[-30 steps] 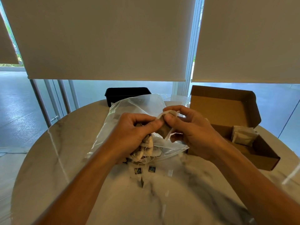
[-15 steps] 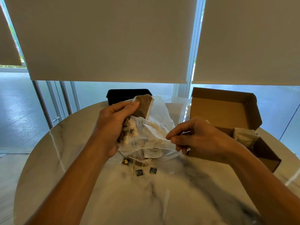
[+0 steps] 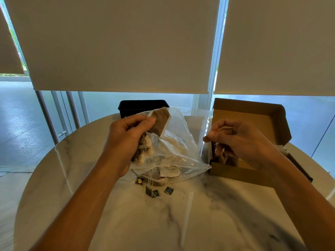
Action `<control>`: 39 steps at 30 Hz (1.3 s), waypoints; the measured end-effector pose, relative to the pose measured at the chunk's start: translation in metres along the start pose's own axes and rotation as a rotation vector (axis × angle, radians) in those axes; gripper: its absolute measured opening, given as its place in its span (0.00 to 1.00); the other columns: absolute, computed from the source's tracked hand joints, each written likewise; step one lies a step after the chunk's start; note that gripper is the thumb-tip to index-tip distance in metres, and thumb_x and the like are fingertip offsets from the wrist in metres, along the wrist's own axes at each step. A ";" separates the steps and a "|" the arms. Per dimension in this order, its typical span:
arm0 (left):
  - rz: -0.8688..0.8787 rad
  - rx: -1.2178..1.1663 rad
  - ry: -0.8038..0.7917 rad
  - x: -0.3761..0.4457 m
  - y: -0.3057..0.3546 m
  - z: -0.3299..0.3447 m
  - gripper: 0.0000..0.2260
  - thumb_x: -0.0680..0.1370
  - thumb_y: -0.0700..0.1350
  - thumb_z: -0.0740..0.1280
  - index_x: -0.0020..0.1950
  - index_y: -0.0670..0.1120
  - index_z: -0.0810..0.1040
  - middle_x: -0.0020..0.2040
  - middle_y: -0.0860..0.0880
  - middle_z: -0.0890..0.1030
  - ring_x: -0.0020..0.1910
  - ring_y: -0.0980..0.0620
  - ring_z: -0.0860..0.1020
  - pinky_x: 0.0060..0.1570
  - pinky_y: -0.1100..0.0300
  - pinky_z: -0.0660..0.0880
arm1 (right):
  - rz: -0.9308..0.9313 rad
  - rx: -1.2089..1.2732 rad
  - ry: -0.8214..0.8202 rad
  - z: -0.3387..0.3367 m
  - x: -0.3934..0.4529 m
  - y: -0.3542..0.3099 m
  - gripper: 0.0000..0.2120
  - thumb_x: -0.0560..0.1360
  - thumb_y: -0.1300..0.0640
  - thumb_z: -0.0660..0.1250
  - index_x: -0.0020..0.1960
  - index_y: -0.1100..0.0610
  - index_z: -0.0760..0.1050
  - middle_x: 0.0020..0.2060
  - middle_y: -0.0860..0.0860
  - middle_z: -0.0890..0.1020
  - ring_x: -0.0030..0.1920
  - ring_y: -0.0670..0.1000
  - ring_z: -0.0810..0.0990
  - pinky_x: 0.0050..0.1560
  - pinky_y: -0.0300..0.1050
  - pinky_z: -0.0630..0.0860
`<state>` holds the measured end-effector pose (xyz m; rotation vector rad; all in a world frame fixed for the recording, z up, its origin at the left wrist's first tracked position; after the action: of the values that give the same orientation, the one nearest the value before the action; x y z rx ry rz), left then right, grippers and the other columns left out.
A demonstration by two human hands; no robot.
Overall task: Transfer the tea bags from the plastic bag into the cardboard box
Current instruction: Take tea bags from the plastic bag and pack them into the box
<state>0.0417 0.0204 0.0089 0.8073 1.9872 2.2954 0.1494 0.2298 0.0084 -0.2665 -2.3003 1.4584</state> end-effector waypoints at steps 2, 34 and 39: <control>0.038 0.089 -0.008 -0.001 -0.001 0.003 0.03 0.74 0.45 0.69 0.44 0.49 0.82 0.27 0.57 0.78 0.27 0.61 0.76 0.31 0.63 0.73 | -0.024 0.064 0.039 -0.001 -0.002 -0.005 0.12 0.63 0.52 0.70 0.43 0.58 0.80 0.33 0.48 0.84 0.29 0.48 0.77 0.31 0.37 0.74; 0.118 0.395 -0.303 -0.017 -0.022 0.056 0.03 0.74 0.48 0.70 0.43 0.55 0.84 0.39 0.57 0.84 0.40 0.59 0.82 0.45 0.60 0.78 | -0.165 -0.092 -0.004 0.025 -0.003 -0.020 0.08 0.72 0.60 0.71 0.41 0.47 0.80 0.36 0.44 0.83 0.40 0.41 0.81 0.37 0.27 0.75; 0.098 0.406 -0.279 -0.015 -0.023 0.051 0.03 0.72 0.48 0.72 0.41 0.56 0.84 0.39 0.57 0.84 0.40 0.59 0.82 0.45 0.63 0.78 | -0.139 -0.176 0.013 0.009 -0.002 -0.020 0.08 0.72 0.58 0.70 0.41 0.45 0.80 0.37 0.42 0.83 0.41 0.41 0.81 0.38 0.30 0.76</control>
<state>0.0666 0.0669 -0.0152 1.1949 2.3463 1.7119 0.1487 0.2130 0.0222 -0.1618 -2.3880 1.1857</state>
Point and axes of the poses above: each hand's wrist, its own x-axis towards the middle knuckle, its own z-axis out of the palm, y = z × x, the point moved 9 cm from there along x, towards the middle knuckle
